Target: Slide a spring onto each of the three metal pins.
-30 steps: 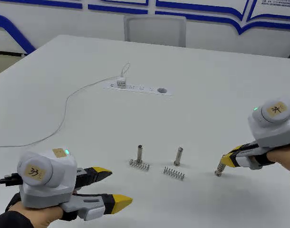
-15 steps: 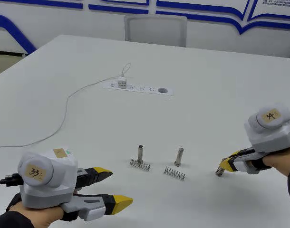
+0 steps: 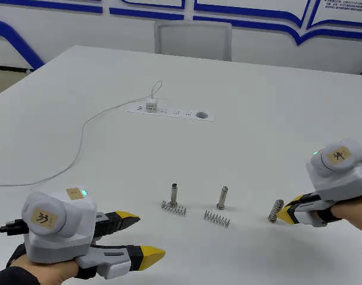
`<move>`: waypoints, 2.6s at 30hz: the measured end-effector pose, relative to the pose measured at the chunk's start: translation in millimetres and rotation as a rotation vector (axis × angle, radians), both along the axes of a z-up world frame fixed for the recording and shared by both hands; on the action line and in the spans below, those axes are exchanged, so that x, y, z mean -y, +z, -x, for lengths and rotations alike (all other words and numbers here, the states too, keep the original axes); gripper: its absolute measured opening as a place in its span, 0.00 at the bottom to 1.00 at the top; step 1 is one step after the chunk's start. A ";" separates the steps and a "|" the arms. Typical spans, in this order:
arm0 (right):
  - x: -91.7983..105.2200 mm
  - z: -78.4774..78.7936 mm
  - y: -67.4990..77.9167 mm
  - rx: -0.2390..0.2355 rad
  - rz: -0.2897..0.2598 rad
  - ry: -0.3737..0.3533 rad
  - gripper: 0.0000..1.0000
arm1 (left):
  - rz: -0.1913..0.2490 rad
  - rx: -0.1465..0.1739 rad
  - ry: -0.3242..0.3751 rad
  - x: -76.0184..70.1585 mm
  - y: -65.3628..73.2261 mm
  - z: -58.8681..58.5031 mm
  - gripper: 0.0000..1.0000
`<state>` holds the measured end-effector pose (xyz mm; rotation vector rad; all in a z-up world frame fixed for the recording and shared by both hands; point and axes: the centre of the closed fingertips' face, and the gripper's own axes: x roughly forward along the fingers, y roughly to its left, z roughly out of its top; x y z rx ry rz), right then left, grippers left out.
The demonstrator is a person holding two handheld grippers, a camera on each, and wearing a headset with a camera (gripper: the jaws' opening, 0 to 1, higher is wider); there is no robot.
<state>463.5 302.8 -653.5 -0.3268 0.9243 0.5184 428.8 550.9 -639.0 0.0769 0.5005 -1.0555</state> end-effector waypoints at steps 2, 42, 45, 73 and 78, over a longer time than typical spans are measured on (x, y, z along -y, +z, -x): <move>-2.2 4.0 -0.2 -0.001 -0.001 0.003 0.15 | -0.001 0.001 0.000 -0.1 -0.1 -0.1 0.54; -106.8 -5.3 -23.3 -0.008 0.013 0.344 0.16 | -0.005 -0.002 0.000 -0.5 -1.4 -0.2 0.53; -109.4 -6.7 -27.2 -0.017 0.012 0.357 0.16 | -0.007 -0.004 0.000 -0.8 -2.2 -0.2 0.53; -107.9 -3.4 -23.1 -0.027 0.033 0.380 0.12 | -0.019 -0.010 -0.001 -2.0 -3.4 2.1 0.52; -107.1 -3.0 -11.1 -0.007 0.046 0.384 0.12 | -0.021 -0.009 -0.004 -1.3 -3.1 2.4 0.52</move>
